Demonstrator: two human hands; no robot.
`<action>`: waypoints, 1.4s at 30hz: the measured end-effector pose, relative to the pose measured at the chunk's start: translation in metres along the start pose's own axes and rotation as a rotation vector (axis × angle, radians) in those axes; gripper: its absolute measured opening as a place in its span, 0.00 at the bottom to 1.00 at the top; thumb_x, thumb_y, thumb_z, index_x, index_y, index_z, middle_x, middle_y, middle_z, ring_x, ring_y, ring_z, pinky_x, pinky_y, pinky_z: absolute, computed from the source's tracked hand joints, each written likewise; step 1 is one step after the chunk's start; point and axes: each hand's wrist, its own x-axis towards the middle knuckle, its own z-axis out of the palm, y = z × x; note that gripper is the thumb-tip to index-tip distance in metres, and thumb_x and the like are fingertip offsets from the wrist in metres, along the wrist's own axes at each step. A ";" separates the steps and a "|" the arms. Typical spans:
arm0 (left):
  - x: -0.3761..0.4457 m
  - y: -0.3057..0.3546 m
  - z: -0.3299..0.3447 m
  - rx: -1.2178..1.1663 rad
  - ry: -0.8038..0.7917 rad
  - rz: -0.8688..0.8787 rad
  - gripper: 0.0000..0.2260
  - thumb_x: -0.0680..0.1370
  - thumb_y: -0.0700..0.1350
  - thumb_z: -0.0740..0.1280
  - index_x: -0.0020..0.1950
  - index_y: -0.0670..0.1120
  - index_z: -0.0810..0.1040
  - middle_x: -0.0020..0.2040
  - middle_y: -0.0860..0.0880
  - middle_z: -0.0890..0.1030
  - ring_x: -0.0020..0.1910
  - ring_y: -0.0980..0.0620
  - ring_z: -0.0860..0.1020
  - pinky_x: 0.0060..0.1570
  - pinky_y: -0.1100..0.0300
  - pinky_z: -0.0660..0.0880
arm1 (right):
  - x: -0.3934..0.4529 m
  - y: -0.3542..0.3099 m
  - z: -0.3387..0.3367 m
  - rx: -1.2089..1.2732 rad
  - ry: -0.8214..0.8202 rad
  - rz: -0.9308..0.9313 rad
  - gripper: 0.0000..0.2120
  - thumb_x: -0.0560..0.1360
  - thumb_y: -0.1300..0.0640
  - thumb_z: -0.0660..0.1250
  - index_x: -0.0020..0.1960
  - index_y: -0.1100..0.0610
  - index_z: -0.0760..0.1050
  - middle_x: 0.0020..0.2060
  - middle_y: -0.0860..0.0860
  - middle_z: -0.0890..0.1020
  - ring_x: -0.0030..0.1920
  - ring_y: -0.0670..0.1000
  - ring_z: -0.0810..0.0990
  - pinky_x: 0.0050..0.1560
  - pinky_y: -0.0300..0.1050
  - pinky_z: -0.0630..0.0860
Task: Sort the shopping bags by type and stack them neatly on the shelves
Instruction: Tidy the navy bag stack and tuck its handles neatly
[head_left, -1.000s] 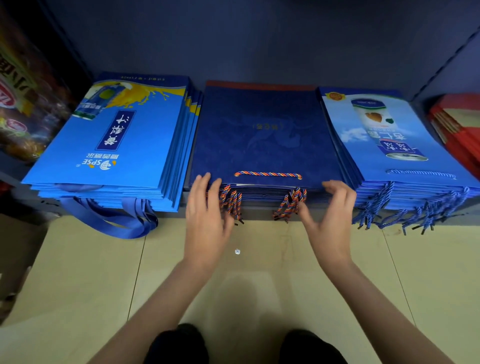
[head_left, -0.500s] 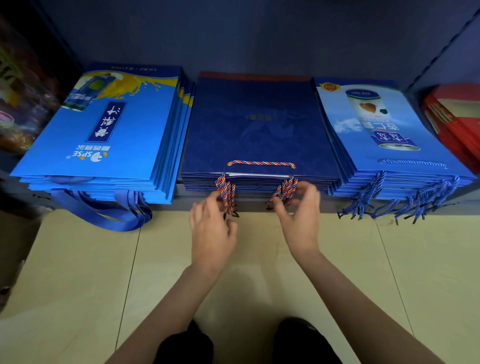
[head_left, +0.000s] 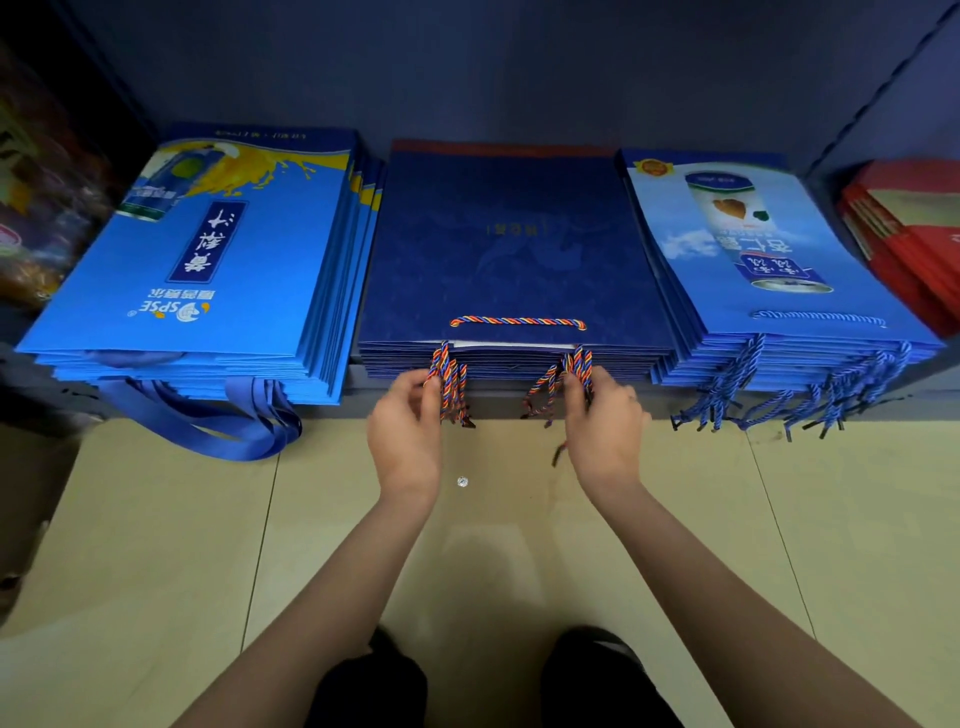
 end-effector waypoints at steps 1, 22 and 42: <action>0.000 -0.003 -0.002 0.044 0.005 -0.006 0.08 0.79 0.43 0.64 0.52 0.40 0.80 0.40 0.48 0.79 0.38 0.52 0.76 0.40 0.62 0.69 | -0.002 0.004 -0.002 -0.040 0.004 -0.022 0.14 0.81 0.51 0.55 0.50 0.61 0.73 0.43 0.59 0.80 0.53 0.59 0.72 0.51 0.50 0.63; 0.001 0.004 0.013 0.338 -0.128 -0.022 0.28 0.72 0.63 0.64 0.54 0.38 0.74 0.52 0.41 0.78 0.55 0.39 0.73 0.54 0.49 0.70 | -0.001 -0.005 0.002 0.420 0.117 0.171 0.18 0.70 0.46 0.72 0.49 0.55 0.68 0.43 0.49 0.78 0.52 0.56 0.76 0.55 0.55 0.72; -0.011 -0.024 -0.023 0.748 0.072 0.622 0.15 0.70 0.54 0.64 0.48 0.45 0.69 0.44 0.44 0.74 0.44 0.46 0.68 0.42 0.53 0.63 | 0.002 0.025 -0.024 -0.468 0.068 -0.363 0.18 0.74 0.44 0.64 0.48 0.60 0.75 0.44 0.58 0.80 0.48 0.61 0.75 0.46 0.53 0.70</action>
